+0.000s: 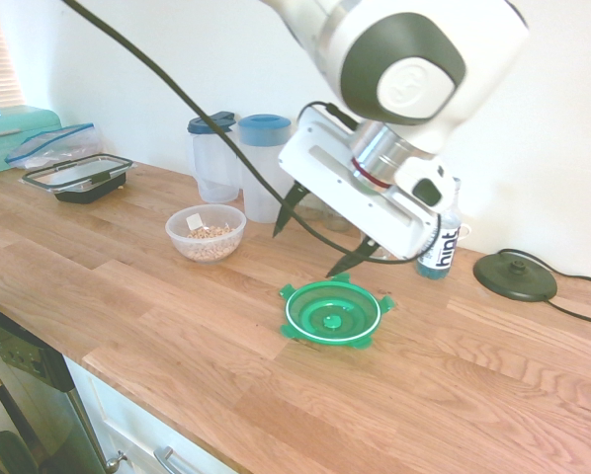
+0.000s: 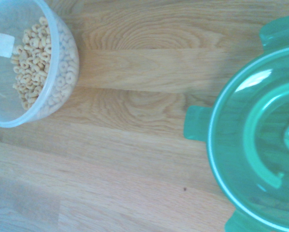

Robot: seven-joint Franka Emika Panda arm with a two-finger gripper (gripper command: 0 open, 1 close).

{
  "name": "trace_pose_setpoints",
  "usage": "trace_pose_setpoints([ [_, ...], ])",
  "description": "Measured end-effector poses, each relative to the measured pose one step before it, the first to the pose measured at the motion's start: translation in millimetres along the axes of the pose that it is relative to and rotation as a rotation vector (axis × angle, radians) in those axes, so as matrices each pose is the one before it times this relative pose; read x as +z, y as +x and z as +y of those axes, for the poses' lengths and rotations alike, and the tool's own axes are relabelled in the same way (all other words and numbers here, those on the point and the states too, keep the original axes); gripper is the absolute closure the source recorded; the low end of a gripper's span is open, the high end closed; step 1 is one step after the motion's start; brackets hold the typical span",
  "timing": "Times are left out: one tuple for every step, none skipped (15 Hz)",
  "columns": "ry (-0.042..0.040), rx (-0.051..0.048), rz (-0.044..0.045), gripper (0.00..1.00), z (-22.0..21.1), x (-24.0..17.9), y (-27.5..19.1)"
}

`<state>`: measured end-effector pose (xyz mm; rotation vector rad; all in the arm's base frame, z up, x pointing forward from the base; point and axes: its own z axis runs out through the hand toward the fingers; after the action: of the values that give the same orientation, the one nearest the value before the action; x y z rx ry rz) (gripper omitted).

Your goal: Cover the lid of food container

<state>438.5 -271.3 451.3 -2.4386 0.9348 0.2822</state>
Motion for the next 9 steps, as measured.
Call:
trace_pose_setpoints([
  [0.01605,0.01082,-0.01637,0.0,17.9,-2.32,15.44],
  [0.01826,0.00972,-0.01022,0.0,14.09,-1.27,13.53],
  [0.02059,0.00652,-0.0046,0.0,10.84,-0.06,13.51],
  [0.01785,0.00374,-0.00845,0.0,7.27,0.83,12.15],
  [0.01816,0.00187,-0.0104,0.0,4.46,0.6,10.05],
  [0.01518,0.00437,-0.00678,0.0,3.68,-0.01,9.72],
  [0.0126,0.00498,-0.00295,0.0,2.22,0.64,9.83],
  [0.01005,0.00781,-0.0008,0.0,2.92,1.88,10.1],
  [0.00758,0.00576,-0.00407,0.0,1.83,3.88,9.11],
])
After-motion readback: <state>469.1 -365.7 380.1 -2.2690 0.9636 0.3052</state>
